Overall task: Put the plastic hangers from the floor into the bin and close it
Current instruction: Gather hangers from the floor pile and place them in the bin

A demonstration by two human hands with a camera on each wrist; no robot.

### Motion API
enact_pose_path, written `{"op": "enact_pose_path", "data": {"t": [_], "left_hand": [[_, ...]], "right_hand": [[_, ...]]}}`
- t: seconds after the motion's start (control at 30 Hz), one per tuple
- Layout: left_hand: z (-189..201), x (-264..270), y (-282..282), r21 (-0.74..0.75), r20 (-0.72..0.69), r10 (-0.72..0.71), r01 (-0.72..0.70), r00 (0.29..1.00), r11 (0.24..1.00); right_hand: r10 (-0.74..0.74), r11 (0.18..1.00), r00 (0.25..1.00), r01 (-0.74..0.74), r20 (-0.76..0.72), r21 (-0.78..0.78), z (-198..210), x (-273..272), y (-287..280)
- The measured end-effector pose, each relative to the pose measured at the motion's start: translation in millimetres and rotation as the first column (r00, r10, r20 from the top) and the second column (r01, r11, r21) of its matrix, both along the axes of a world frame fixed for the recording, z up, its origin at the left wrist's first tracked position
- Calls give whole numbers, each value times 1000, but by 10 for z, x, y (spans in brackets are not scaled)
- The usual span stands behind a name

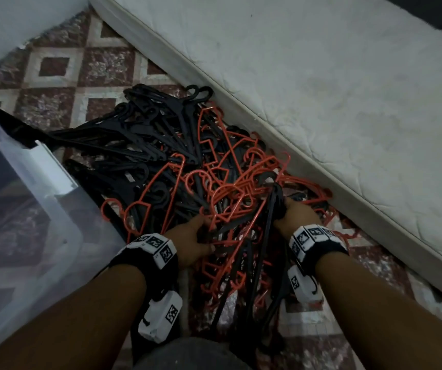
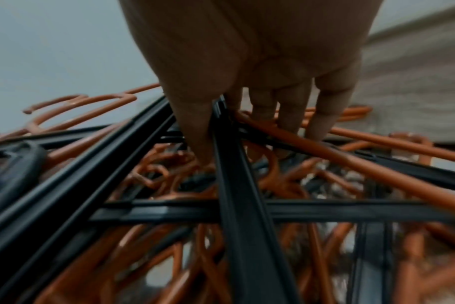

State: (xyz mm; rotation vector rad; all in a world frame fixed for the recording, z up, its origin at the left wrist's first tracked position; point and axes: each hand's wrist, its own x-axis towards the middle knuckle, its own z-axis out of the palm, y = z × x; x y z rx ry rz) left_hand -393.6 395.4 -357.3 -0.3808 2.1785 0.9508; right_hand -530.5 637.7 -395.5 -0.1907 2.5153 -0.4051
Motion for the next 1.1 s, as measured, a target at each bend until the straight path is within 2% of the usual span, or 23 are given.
{"op": "enact_pose_path", "data": {"t": [0.1, 0.3, 0.5, 0.7, 0.83, 0.97, 1.03, 1.1], "left_hand": [[163, -28, -39, -33, -135, 22, -27, 991, 999], [833, -150, -142, -20, -325, 0, -7, 946, 1000], [1690, -153, -229, -56, -489, -5, -26, 872, 998], [2480, -47, -267, -81, -624, 23, -95, 781, 992], [2911, 95, -338, -71, -726, 61, -163, 685, 984], [3348, 287, -417, -110, -817, 44, -230, 575, 967], [3512, 375, -461, -149, -861, 28, -305, 508, 941], [3639, 459, -508, -122, -902, 71, -410, 425, 904]], "right_hand": [[-62, 997, 991, 55, -118, -60, 205, 47, 107], [-29, 991, 955, -10, -295, -130, 783, 70, 284], [16, 982, 879, -104, -477, -160, 1604, 55, 283], [60, 965, 822, -193, -567, -179, 2545, -69, 102], [96, 936, 751, -292, -654, -198, 3245, -56, -40], [155, 929, 676, -348, -721, -127, 3797, -29, -204], [176, 925, 642, -368, -746, -98, 4025, -21, -297], [212, 918, 601, -393, -771, -54, 4228, -4, -396]]}}
